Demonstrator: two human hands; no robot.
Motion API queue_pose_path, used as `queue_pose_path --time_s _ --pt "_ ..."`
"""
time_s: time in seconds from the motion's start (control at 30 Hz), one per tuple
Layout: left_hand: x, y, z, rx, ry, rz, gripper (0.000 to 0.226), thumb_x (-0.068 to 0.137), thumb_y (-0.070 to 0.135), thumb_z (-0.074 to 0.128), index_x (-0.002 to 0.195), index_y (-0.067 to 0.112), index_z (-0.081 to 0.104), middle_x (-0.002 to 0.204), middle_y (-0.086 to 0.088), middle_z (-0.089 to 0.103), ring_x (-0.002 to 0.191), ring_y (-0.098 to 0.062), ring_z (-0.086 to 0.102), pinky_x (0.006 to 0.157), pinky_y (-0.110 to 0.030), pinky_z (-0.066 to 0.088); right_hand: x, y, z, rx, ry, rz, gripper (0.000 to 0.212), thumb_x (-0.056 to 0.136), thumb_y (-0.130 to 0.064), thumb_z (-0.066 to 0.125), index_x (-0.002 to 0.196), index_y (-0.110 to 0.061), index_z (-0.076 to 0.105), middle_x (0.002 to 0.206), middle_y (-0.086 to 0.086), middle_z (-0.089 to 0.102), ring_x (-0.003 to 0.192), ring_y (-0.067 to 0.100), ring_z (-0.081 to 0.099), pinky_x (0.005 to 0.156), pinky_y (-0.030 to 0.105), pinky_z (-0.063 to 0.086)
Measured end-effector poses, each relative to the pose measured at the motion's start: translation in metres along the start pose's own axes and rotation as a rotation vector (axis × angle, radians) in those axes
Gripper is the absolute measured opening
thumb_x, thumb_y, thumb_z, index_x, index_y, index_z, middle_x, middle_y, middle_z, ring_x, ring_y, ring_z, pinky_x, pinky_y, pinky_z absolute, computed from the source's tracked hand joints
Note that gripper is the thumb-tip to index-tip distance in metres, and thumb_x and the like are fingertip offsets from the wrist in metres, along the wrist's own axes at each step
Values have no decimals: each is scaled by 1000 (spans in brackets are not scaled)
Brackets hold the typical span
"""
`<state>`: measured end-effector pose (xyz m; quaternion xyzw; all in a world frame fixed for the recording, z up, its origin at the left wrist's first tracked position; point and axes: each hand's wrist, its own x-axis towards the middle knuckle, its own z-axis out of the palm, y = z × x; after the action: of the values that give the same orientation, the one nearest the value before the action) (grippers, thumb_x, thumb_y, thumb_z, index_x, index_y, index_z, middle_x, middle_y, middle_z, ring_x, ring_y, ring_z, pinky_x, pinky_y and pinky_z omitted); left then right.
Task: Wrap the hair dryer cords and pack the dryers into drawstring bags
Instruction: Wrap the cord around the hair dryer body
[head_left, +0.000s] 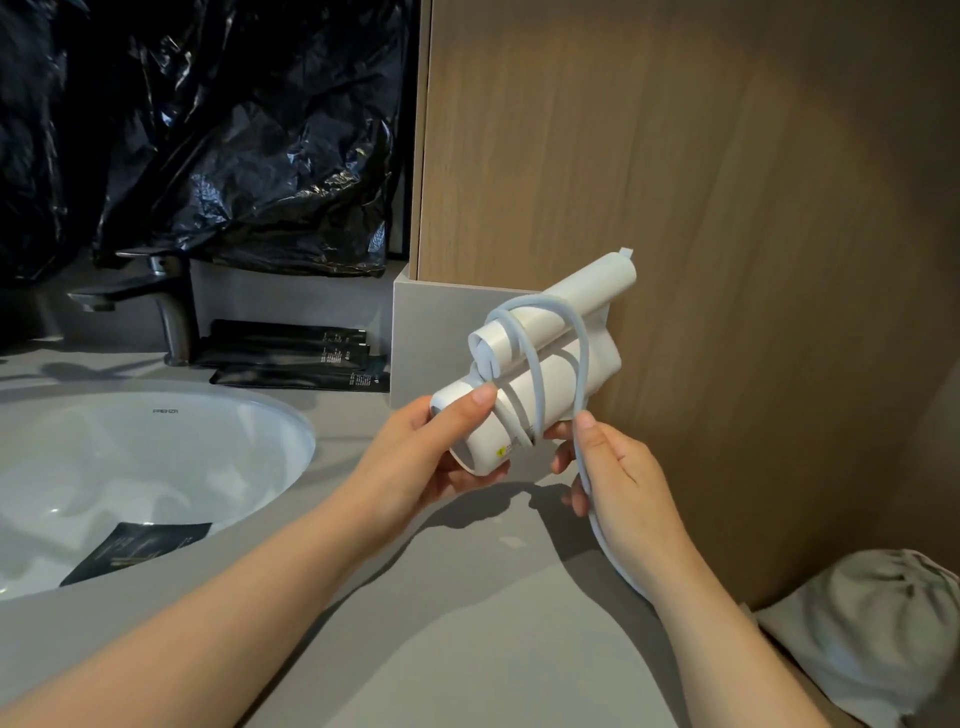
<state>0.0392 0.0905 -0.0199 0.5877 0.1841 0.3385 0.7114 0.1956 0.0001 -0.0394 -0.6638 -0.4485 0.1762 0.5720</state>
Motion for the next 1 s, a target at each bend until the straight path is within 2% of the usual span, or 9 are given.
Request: queue_pose_path --time_s 0.07,0.2,0.37,0.47,0.53,0.67,0.77,0.87,1.0 --pt "1 -3 -1 47 -13 0 43 83 34 68 116 8 60 105 -10 71 89 -18 68 81 -36 60 0 -1 -1 -20 -7 -2 41 98 -45 35 84 -23 67 75 4 64 61 17 54 62 30 49" --pt "5 -9 -6 188 -39 0 79 59 38 87 123 8 53 112 -14 68 92 -21 69 80 -36 57 -2 -3 0 -22 4 5 47 96 -48 38 76 -16 66 54 -7 56 54 13 52 64 31 53" --pt "1 -6 -5 301 50 59 80 45 42 85 115 19 53 102 -2 69 87 -15 72 73 -32 60 -3 -4 1 -8 -9 0 52 88 -55 39 77 -13 67 55 -4 57 53 12 52 65 31 51" --pt "2 -3 -5 242 127 86 71 50 46 79 112 19 56 106 -5 69 94 -20 71 78 -35 60 -4 -5 1 5 -15 -10 55 83 -57 40 84 -11 70 57 -8 58 53 8 52 65 27 50" --pt "1 1 -6 101 112 73 56 66 39 74 115 15 61 110 -9 71 97 -23 70 80 -38 60 -4 -7 1 11 -20 -12 55 82 -57 39 87 -12 71 54 -15 57 55 3 53 63 19 49" --pt "-1 7 -1 -96 65 54 34 76 31 70 105 13 69 99 -9 74 91 -23 71 81 -40 60 -3 -11 -2 85 -65 19 51 81 -56 38 95 -19 72 60 -13 57 50 1 50 59 17 46" --pt "-3 13 2 -240 104 31 41 70 36 62 104 13 68 95 -10 73 88 -26 70 71 -36 62 -3 -15 -4 199 -162 44 43 80 -54 43 110 -33 65 67 -3 59 43 5 44 59 22 46" --pt "-4 18 0 -245 99 19 52 72 42 62 115 12 63 102 -15 70 88 -31 69 62 -33 61 -5 -18 -4 218 -208 15 46 80 -53 45 118 -32 60 75 -1 65 42 6 40 58 23 48" --pt "-7 17 2 -255 26 -45 59 73 50 58 118 11 61 94 -22 70 76 -32 67 61 -32 61 -7 -21 -5 306 -238 -27 49 80 -51 46 122 -27 57 89 -2 71 39 7 37 69 25 54"
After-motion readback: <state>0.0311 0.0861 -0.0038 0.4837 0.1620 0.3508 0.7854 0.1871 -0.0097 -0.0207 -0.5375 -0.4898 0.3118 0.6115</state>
